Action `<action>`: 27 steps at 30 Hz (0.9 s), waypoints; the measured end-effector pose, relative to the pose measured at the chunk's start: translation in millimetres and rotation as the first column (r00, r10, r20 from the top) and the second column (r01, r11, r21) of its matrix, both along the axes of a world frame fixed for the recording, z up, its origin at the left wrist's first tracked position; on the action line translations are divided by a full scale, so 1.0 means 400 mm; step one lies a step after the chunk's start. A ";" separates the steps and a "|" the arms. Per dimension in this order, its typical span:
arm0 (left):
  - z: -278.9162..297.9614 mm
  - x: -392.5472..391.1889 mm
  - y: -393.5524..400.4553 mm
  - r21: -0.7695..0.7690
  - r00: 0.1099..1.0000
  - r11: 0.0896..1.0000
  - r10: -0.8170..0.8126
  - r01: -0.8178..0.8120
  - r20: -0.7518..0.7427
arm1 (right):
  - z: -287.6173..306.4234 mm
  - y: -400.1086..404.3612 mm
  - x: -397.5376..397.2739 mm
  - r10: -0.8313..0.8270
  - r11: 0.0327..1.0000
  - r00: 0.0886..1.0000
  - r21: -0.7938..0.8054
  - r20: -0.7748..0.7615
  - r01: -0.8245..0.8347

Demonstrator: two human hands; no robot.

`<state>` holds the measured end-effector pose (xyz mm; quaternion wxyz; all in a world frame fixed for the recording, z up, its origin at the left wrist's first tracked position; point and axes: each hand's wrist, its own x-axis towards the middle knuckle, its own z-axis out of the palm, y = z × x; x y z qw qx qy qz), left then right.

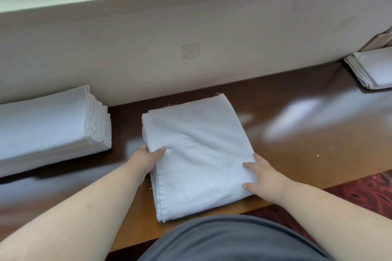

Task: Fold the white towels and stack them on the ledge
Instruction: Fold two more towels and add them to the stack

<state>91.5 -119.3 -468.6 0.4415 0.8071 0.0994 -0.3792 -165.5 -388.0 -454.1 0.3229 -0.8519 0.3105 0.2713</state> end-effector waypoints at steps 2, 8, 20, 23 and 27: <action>0.001 -0.011 0.005 0.016 1.000 1.000 0.004 -0.004 -0.011 | -0.001 0.002 -0.003 -0.035 0.999 0.999 0.022 0.012 0.035; 0.015 -0.080 0.033 0.056 0.969 0.985 0.170 -0.163 -0.179 | -0.001 0.003 -0.017 -0.124 0.991 0.992 0.046 -0.023 0.125; 0.045 -0.238 0.111 0.185 0.983 0.980 -0.038 0.072 -0.181 | 0.036 -0.015 -0.031 -0.435 0.859 0.897 0.337 0.080 0.387; 0.037 -0.271 0.140 0.172 0.978 0.983 -0.035 0.071 -0.204 | 0.035 -0.011 -0.038 -0.539 0.760 0.841 0.458 0.045 0.462; 0.032 -0.312 0.127 0.005 0.948 0.974 0.220 -0.225 -0.232 | 0.022 -0.016 -0.040 -0.672 0.627 0.740 0.563 0.041 0.538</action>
